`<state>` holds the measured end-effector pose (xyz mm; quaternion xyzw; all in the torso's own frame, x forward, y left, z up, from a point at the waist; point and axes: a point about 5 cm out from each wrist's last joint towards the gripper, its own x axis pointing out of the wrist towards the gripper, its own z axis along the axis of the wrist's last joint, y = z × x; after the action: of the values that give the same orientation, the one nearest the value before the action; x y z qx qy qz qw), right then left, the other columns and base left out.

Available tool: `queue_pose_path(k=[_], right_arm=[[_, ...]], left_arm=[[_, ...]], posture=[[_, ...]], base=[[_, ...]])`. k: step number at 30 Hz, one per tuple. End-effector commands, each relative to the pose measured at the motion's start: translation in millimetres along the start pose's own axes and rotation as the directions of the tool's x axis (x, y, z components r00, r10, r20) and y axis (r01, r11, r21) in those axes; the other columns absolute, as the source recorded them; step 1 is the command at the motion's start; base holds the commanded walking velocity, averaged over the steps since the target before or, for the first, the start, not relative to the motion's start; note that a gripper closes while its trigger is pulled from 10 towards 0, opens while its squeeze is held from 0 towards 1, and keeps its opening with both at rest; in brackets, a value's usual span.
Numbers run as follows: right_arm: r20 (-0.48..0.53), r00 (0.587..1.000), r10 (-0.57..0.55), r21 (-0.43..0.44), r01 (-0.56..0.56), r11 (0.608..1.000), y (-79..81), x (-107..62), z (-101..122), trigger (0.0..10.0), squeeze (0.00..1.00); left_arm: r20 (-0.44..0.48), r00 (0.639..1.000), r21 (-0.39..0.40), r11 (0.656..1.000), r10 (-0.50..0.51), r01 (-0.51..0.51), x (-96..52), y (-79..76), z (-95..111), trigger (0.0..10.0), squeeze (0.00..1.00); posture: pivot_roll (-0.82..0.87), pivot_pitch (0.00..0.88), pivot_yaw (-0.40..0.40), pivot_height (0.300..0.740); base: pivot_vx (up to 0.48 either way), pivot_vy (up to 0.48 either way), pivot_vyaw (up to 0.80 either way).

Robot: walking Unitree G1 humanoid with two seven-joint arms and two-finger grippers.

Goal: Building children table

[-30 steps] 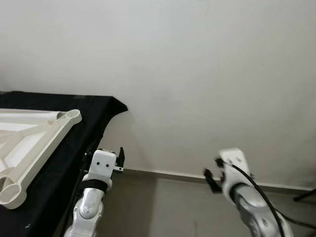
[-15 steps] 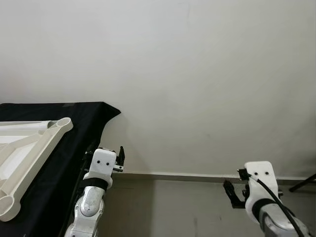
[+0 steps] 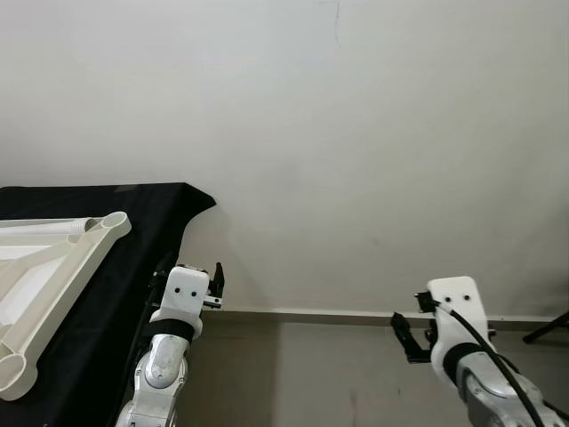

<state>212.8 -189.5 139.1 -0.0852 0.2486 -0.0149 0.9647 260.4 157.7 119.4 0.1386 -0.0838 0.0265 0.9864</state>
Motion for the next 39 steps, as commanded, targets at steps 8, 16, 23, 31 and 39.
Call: queue_pose_path(k=[8, 16, 23, 31, 39], right_arm=[[-0.011, 0.998, 0.068, -0.021, -0.068, 0.997, 9.6, 14.2, 6.0, 10.0, 0.0], [-0.012, 0.995, 0.098, -0.04, -0.099, 0.994, 14.4, 20.3, 9.4, 10.0, 0.0], [-0.008, 0.994, 0.11, -0.04, -0.11, 0.993, 17.9, 24.1, 10.5, 10.0, 0.0], [0.042, 0.991, 0.126, -0.039, -0.124, 0.992, 20.6, 33.7, 18.4, 10.0, 0.0], [0.171, 0.959, 0.226, -0.088, -0.214, 0.973, 39.9, 46.0, 43.1, 10.0, 0.0]], left_arm=[[0.007, 1.0, 0.041, 0.999, 0.023, -0.023, 1.8, 3.5, 0.3, 10.0, 0.0], [0.009, 0.999, 0.059, 0.998, 0.033, -0.033, -0.5, 7.2, -0.8, 10.0, 0.0], [0.01, 1.0, 0.061, 0.998, 0.029, -0.029, 0.4, 6.2, -0.2, 10.0, 0.0], [0.009, 1.0, 0.069, 0.998, 0.012, -0.013, -2.1, 3.4, 0.3, 10.0, 0.0], [0.016, 1.0, 0.073, 0.997, -0.001, 0.0, -8.2, 8.2, 7.3, 10.0, 0.0]], posture=[[-0.13, 0.0, -0.007, 0.74], [-0.11, 0.0, -0.031, 0.74], [-0.11, 0.0, -0.02, 0.74], [-0.1, 0.0, -0.014, 0.74], [-0.06, 0.0, -0.03, 0.74]], base=[[0.0, 0.0, 0.0], [0.0, 0.0, 0.0], [0.0, 0.0, 0.0], [0.0, 0.0, 0.0], [0.0, 0.0, 0.0]])
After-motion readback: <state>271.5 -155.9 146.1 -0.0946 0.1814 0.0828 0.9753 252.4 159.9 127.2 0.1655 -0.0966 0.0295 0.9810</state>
